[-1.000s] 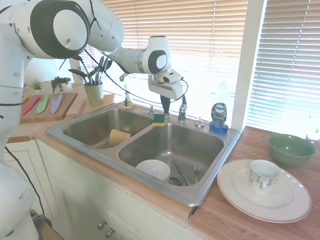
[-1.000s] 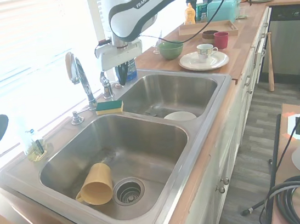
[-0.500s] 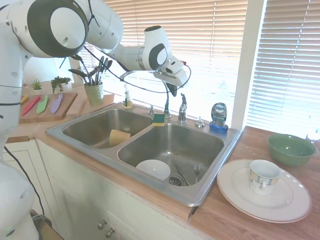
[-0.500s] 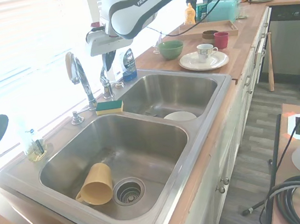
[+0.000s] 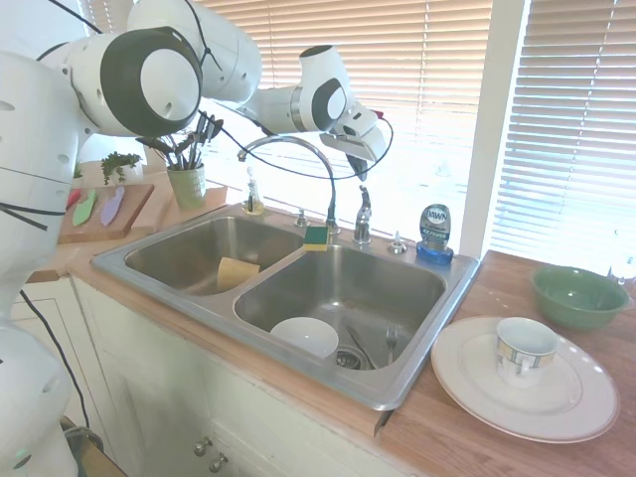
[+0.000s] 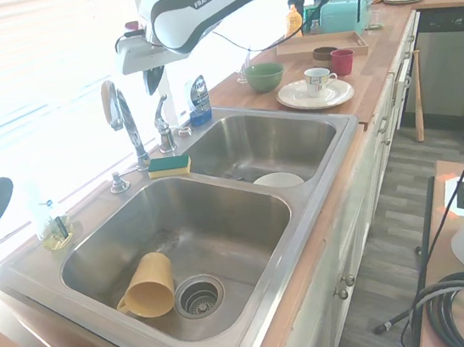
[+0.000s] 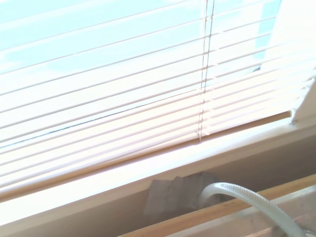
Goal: Turn off the faucet
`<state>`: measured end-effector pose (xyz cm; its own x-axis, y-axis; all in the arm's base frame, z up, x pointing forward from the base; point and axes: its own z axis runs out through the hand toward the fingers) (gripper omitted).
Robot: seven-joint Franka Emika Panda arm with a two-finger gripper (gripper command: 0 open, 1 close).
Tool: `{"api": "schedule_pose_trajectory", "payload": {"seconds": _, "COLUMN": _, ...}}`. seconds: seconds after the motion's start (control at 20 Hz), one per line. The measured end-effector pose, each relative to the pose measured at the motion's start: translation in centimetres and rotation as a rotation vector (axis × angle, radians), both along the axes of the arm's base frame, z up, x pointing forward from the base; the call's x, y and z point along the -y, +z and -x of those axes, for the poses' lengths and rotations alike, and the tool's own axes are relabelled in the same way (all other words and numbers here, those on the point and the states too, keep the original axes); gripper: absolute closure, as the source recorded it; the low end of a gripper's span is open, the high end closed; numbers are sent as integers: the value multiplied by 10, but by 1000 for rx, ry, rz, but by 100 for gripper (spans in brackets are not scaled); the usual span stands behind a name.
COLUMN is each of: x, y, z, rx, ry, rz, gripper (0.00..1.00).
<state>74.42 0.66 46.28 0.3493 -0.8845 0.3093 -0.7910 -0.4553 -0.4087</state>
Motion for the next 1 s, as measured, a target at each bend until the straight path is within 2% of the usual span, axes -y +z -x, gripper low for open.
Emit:
{"api": "schedule_pose_trajectory", "payload": {"seconds": 0.35, "x": 14, "y": -5, "z": 1, "rx": -29, "ry": -38, "rz": 4, "gripper": 100}}
{"api": "schedule_pose_trajectory", "payload": {"seconds": 1.0, "x": 13, "y": -26, "z": 23, "rx": -80, "ry": -27, "rz": -4, "gripper": 100}}
